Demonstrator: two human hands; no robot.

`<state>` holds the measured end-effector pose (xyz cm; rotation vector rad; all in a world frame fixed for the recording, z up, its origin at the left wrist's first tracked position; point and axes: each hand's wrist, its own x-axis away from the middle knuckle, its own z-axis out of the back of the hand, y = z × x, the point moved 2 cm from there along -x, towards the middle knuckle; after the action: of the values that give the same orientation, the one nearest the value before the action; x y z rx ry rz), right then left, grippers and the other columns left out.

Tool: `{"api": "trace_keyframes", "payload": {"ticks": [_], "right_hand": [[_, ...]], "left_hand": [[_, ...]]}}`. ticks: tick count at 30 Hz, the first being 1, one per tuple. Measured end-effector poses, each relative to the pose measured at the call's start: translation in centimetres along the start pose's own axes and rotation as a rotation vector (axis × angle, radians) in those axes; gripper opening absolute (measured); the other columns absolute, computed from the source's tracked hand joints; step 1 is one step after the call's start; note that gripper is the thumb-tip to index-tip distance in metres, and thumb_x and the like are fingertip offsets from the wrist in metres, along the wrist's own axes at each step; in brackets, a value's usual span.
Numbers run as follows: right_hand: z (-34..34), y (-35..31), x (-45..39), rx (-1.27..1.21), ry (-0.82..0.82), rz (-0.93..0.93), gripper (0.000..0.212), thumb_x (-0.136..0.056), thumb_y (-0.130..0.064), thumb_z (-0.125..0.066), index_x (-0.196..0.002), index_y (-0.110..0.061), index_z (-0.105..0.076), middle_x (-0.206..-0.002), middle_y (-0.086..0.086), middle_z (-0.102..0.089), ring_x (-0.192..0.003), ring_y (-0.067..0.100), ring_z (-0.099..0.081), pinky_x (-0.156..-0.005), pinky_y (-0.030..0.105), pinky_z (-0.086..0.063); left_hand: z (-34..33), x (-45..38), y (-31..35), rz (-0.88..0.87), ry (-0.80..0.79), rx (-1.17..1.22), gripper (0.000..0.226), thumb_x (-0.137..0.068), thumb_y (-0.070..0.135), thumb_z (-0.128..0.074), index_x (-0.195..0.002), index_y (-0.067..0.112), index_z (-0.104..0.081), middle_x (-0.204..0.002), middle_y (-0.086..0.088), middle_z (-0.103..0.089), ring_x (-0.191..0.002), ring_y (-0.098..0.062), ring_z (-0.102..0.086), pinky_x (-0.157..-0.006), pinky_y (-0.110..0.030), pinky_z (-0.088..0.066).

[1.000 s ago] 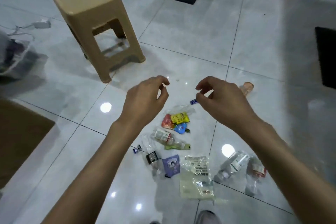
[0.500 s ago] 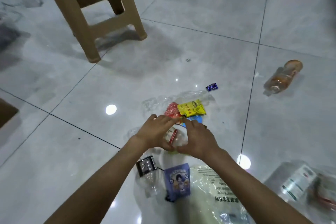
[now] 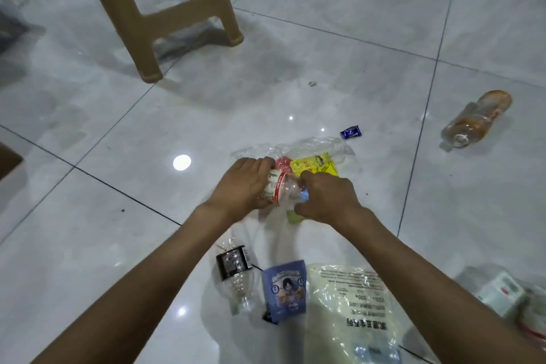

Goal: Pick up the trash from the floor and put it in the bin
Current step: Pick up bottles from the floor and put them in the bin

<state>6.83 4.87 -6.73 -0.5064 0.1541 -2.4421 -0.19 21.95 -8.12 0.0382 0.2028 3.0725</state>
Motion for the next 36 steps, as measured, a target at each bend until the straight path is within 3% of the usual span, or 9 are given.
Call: {"api": "trace_keyframes", "payload": {"ticks": [4,6,9,14,21,25,30,36], "right_hand": [[7.4,-1.2,0.8,0.067,0.071,0.066,0.035,-0.081,-0.037,-0.065,-0.112,-0.022,-0.059,-0.103,0.001,-0.067,-0.098,0.025,-0.064,-0.078,0.030,-0.044],[11.8,-2.0,1.9,0.080,0.084,0.085,0.031,-0.079,-0.036,-0.066,-0.107,-0.025,-0.059,-0.099,0.000,-0.065,-0.096,0.025,-0.063,-0.072,0.030,-0.040],[19.6,-4.1,4.6,0.071,0.083,0.109,0.028,-0.076,-0.037,-0.068,-0.102,-0.030,-0.058,-0.095,-0.004,-0.065,-0.092,0.023,-0.062,-0.067,0.028,-0.034],[36.3,-9.9,10.8,0.096,0.082,0.159,0.030,-0.076,-0.041,-0.069,-0.101,-0.032,-0.057,-0.091,-0.009,-0.063,-0.089,0.019,-0.060,-0.066,0.028,-0.034],[62.4,-22.3,21.2,0.186,0.165,0.329,0.078,-0.064,-0.073,-0.069,-0.127,-0.035,-0.043,-0.098,-0.013,-0.064,-0.086,0.016,-0.058,-0.068,0.030,-0.041],[74.6,-28.8,27.7,0.173,0.223,0.372,0.079,-0.064,-0.078,-0.063,-0.128,-0.039,-0.037,-0.102,-0.015,-0.063,-0.089,0.014,-0.060,-0.065,0.029,-0.038],[85.6,-35.2,35.2,0.141,0.237,0.407,0.069,-0.067,-0.075,-0.064,-0.123,-0.040,-0.043,-0.106,-0.019,-0.061,-0.082,0.007,-0.052,-0.065,0.028,-0.036],[90.5,-40.1,41.8,0.173,0.259,0.479,0.074,-0.064,-0.077,-0.064,-0.122,-0.036,-0.045,-0.099,-0.017,-0.064,-0.079,0.011,-0.058,-0.055,0.027,-0.035]], "left_hand": [[7.3,-0.2,-0.2,0.025,0.104,0.018,0.069,-0.061,0.048,-0.082,-0.116,0.015,-0.054,-0.096,-0.003,-0.065,-0.086,-0.027,-0.060,-0.077,-0.034,-0.040],[12.3,0.3,0.4,0.041,0.151,0.017,0.068,-0.061,0.053,-0.081,-0.114,0.018,-0.056,-0.093,-0.001,-0.065,-0.085,-0.025,-0.058,-0.074,-0.033,-0.036],[21.6,1.7,1.6,0.037,0.203,-0.007,0.070,-0.061,0.058,-0.081,-0.115,0.019,-0.059,-0.093,0.000,-0.066,-0.083,-0.025,-0.058,-0.073,-0.031,-0.032],[39.8,4.7,3.9,0.119,0.253,-0.026,0.072,-0.061,0.064,-0.075,-0.118,0.024,-0.057,-0.098,0.005,-0.066,-0.089,-0.024,-0.059,-0.072,-0.033,-0.038],[68.5,9.2,5.8,0.191,0.274,-0.044,0.080,-0.058,0.073,-0.058,-0.123,0.026,-0.055,-0.109,0.005,-0.067,-0.098,-0.024,-0.059,-0.079,-0.035,-0.039],[83.6,13.2,6.7,0.213,0.316,-0.064,0.079,-0.057,0.072,-0.058,-0.120,0.025,-0.058,-0.103,0.006,-0.068,-0.095,-0.022,-0.060,-0.077,-0.034,-0.039],[96.5,18.7,8.0,0.240,0.355,-0.057,0.078,-0.058,0.073,-0.057,-0.122,0.027,-0.058,-0.103,0.010,-0.067,-0.095,-0.018,-0.060,-0.078,-0.032,-0.037],[104.4,25.8,10.9,0.321,0.382,-0.057,0.076,-0.062,0.067,-0.073,-0.125,0.029,-0.052,-0.114,0.009,-0.065,-0.104,-0.019,-0.057,-0.085,-0.032,-0.035]]}}
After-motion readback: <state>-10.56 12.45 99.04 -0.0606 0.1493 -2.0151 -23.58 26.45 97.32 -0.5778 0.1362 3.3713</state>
